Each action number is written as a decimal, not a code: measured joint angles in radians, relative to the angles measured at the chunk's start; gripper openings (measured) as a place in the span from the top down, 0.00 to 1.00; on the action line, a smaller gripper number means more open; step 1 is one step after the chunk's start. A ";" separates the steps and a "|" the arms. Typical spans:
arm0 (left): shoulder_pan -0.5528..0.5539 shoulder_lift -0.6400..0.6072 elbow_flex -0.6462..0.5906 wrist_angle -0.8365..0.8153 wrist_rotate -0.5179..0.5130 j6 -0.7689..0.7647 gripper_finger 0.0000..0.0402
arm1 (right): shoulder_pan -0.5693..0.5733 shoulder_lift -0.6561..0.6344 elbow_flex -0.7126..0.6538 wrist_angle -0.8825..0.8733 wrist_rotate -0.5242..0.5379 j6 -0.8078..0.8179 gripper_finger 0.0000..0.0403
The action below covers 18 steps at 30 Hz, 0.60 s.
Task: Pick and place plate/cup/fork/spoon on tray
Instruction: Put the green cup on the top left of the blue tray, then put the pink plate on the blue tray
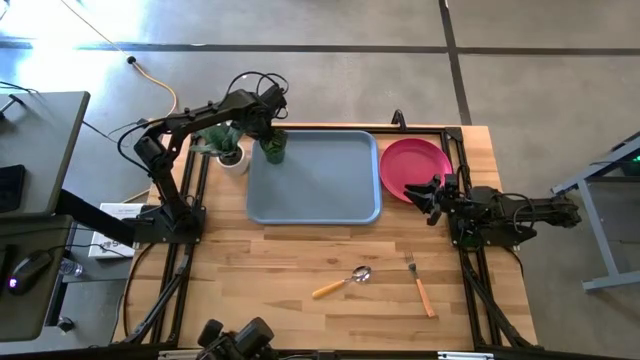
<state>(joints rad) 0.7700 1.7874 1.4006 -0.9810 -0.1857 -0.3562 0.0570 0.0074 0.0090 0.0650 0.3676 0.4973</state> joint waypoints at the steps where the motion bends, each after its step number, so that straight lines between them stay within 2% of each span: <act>1: 0.000 0.000 0.000 0.000 -0.001 0.000 0.83 | 0.000 0.000 0.000 0.000 0.000 0.000 0.65; 8: 0.000 0.000 0.000 0.001 -0.038 -0.006 0.77 | 0.000 0.000 0.000 0.000 0.000 0.000 0.65; 18: 0.000 -0.006 0.000 0.003 -0.041 0.000 0.77 | 0.000 0.000 0.000 0.000 0.000 0.000 0.65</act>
<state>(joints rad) 0.7696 1.7818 1.4006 -0.9784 -0.2264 -0.3561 0.0570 0.0074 0.0090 0.0650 0.3676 0.4976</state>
